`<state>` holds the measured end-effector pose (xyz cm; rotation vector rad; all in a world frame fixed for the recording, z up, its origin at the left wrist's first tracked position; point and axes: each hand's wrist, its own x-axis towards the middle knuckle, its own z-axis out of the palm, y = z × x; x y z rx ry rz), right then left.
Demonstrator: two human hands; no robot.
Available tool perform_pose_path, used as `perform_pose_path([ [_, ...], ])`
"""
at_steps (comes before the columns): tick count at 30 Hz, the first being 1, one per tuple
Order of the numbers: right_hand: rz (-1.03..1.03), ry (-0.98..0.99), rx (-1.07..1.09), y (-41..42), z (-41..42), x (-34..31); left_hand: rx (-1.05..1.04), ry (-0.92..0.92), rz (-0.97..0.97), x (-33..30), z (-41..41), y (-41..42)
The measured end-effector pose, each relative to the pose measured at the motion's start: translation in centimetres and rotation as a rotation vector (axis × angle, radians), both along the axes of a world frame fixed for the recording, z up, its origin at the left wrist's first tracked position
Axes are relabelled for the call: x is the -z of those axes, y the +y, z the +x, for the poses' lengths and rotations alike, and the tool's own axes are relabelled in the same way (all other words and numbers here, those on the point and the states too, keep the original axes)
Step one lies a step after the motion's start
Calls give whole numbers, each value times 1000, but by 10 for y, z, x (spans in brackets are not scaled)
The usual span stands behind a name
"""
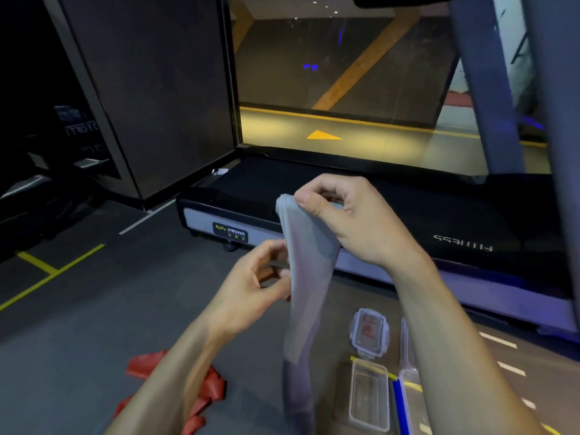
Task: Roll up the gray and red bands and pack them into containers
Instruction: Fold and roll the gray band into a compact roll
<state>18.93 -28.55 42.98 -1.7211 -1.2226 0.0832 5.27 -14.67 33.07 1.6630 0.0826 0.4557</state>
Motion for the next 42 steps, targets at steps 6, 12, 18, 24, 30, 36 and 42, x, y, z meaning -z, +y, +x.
perform_pose_path([
  [6, 0, -3, 5, -1, -1, 1, 66, 18, 34, -3, -7, 1],
  [12, -30, -1, 17, -3, -3, 1, 211, 69, 43, -3, -6, 0],
  [18, -24, -13, 25, -3, -6, -2, -4, 26, 115, 5, 0, 6],
  [24, -45, -18, -32, 1, -13, -4, -72, 20, 193, 5, 4, 11],
  [30, -46, -3, -58, 2, -16, -5, -141, 62, 294, 8, 8, 13],
  [36, -48, 41, -113, 3, -17, -2, -94, 61, 256, -1, 11, 9],
  [42, -37, 79, -120, 2, -16, -1, 11, 120, 180, -1, 10, 9],
])
